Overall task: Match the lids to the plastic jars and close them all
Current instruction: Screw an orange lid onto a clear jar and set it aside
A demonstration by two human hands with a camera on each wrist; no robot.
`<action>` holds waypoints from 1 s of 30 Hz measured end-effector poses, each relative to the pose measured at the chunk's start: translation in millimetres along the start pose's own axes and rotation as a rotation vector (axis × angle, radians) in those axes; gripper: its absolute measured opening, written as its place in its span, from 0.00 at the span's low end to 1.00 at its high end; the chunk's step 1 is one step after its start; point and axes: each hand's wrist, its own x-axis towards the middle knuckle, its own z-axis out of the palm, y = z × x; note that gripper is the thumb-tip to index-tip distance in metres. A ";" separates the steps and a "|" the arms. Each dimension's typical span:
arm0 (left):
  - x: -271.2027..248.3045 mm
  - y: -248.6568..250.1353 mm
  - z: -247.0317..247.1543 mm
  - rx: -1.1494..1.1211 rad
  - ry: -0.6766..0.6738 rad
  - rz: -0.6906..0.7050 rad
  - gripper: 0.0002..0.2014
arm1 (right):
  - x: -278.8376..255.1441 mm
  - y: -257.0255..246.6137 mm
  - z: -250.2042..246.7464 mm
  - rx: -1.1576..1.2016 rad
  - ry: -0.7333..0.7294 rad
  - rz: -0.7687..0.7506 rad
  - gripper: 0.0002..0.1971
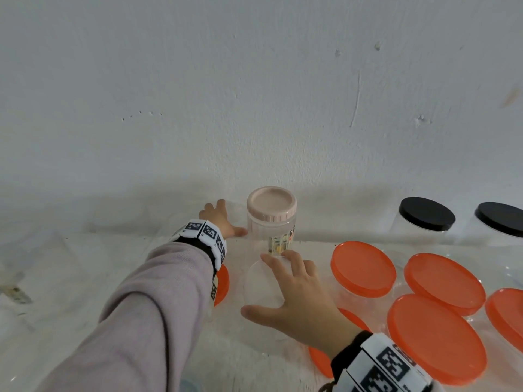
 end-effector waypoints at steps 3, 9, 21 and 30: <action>-3.1 -3.5 -5.0 -0.083 0.039 0.010 0.50 | -2.0 0.3 -1.9 0.023 -0.010 -0.008 0.50; -28.4 -20.4 -34.4 -0.395 0.222 0.029 0.47 | -1.0 1.1 -7.9 0.086 -0.052 -0.023 0.51; -143.5 -65.1 -51.5 -1.064 0.218 -0.007 0.47 | -5.2 -8.1 -15.9 -0.054 -0.080 -0.009 0.49; -216.6 -101.6 -5.6 -1.492 -0.085 -0.002 0.42 | -35.4 10.0 -18.6 0.105 0.037 0.210 0.69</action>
